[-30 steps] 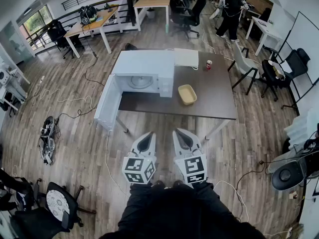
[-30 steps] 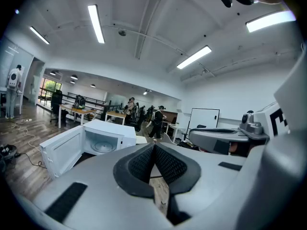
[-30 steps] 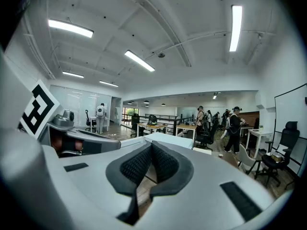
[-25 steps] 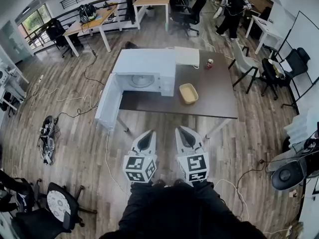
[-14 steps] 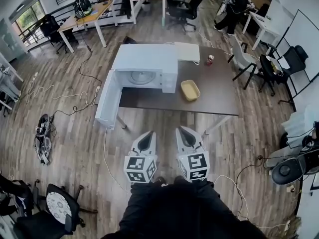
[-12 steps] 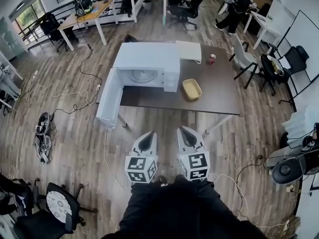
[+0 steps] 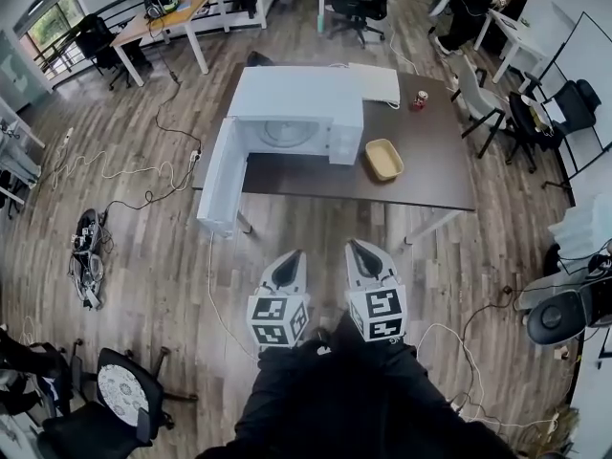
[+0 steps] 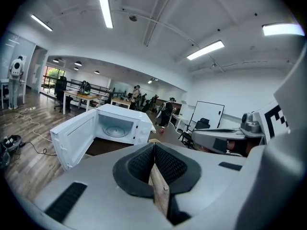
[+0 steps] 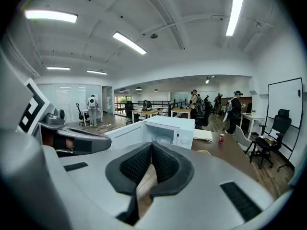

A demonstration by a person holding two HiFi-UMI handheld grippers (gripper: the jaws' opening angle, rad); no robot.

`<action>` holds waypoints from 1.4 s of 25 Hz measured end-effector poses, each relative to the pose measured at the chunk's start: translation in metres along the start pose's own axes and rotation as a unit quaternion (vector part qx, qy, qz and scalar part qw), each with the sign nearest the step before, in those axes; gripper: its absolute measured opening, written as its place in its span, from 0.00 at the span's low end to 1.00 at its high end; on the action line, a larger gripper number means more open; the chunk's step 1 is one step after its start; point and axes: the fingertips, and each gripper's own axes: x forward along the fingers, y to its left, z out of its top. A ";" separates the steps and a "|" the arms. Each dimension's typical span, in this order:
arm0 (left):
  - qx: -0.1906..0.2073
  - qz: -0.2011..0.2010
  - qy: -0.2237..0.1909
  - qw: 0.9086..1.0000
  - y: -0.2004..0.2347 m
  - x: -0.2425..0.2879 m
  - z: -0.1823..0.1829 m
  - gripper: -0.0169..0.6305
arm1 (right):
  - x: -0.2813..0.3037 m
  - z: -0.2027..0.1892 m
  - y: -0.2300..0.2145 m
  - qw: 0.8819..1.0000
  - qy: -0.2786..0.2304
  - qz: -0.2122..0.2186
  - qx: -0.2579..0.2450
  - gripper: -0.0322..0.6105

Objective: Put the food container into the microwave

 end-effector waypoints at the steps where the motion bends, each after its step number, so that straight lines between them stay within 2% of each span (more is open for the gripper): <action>1: -0.002 -0.001 0.002 1.000 0.000 0.003 -0.002 0.08 | 0.001 -0.003 -0.001 1.000 0.005 0.001 -0.002 0.09; 8: -0.008 0.005 0.020 1.000 0.001 0.036 -0.006 0.08 | 0.024 -0.017 -0.031 0.999 0.033 0.004 0.005 0.09; 15: 0.000 0.027 0.018 0.999 0.033 0.097 0.020 0.08 | 0.093 -0.003 -0.063 0.999 0.031 0.025 0.004 0.09; 23: -0.003 0.031 0.033 0.999 0.041 0.189 0.047 0.08 | 0.160 0.004 -0.136 0.998 0.049 0.025 0.011 0.09; 30: -0.013 0.025 0.063 0.998 0.037 0.265 0.042 0.08 | 0.199 -0.015 -0.192 0.996 0.079 0.026 0.024 0.09; 35: -0.014 0.026 0.070 0.997 0.030 0.303 0.049 0.08 | 0.215 -0.019 -0.227 0.995 0.089 0.032 0.030 0.09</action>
